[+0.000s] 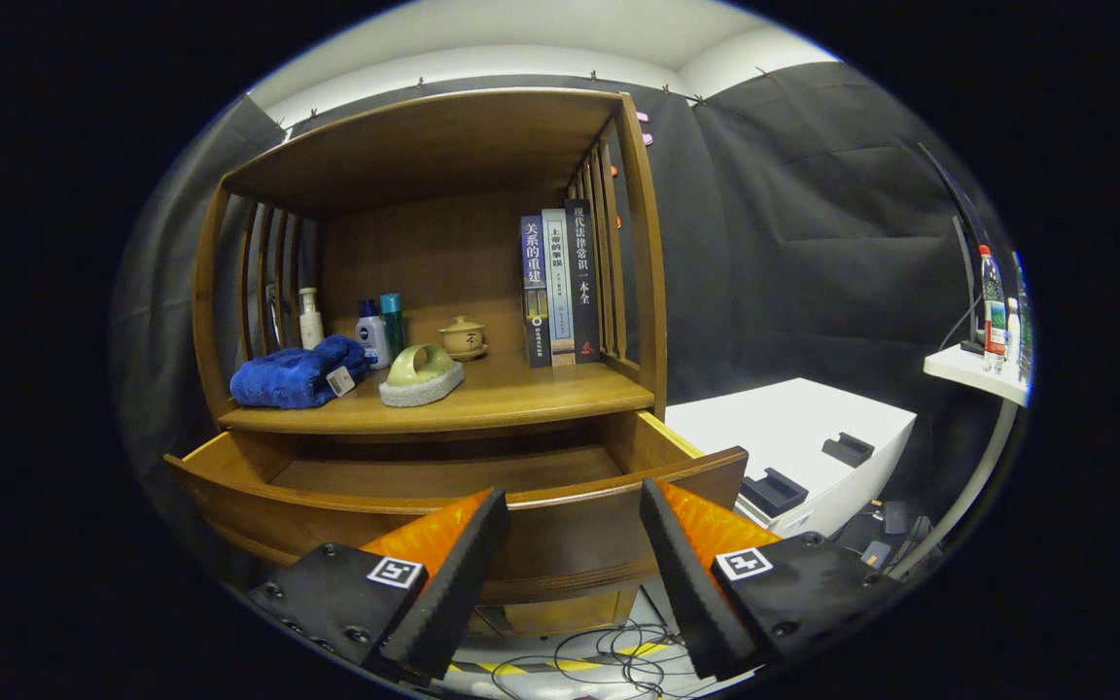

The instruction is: Pull open the drawer, take out the items inside it, and place them on the countertop above the cabinet.

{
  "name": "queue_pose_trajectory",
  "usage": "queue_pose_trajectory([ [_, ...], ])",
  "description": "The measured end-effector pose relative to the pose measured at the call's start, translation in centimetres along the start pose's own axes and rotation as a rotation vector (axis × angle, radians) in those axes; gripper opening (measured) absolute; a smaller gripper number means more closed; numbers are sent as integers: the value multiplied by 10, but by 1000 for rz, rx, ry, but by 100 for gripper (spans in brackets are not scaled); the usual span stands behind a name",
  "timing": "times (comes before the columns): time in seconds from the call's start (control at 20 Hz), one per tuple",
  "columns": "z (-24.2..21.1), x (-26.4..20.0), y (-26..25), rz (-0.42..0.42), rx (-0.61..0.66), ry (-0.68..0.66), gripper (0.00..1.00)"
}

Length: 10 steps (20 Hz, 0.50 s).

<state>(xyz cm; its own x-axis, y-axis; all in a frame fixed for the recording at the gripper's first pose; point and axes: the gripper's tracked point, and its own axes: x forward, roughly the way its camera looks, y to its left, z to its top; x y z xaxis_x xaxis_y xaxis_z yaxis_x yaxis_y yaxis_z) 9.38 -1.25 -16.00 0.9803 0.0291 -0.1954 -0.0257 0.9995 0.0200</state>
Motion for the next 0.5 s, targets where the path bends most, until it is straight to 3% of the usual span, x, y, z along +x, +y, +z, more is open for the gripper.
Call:
queue_pose_trajectory([
  [0.5,7,42,9,3,-1,3,94],
])
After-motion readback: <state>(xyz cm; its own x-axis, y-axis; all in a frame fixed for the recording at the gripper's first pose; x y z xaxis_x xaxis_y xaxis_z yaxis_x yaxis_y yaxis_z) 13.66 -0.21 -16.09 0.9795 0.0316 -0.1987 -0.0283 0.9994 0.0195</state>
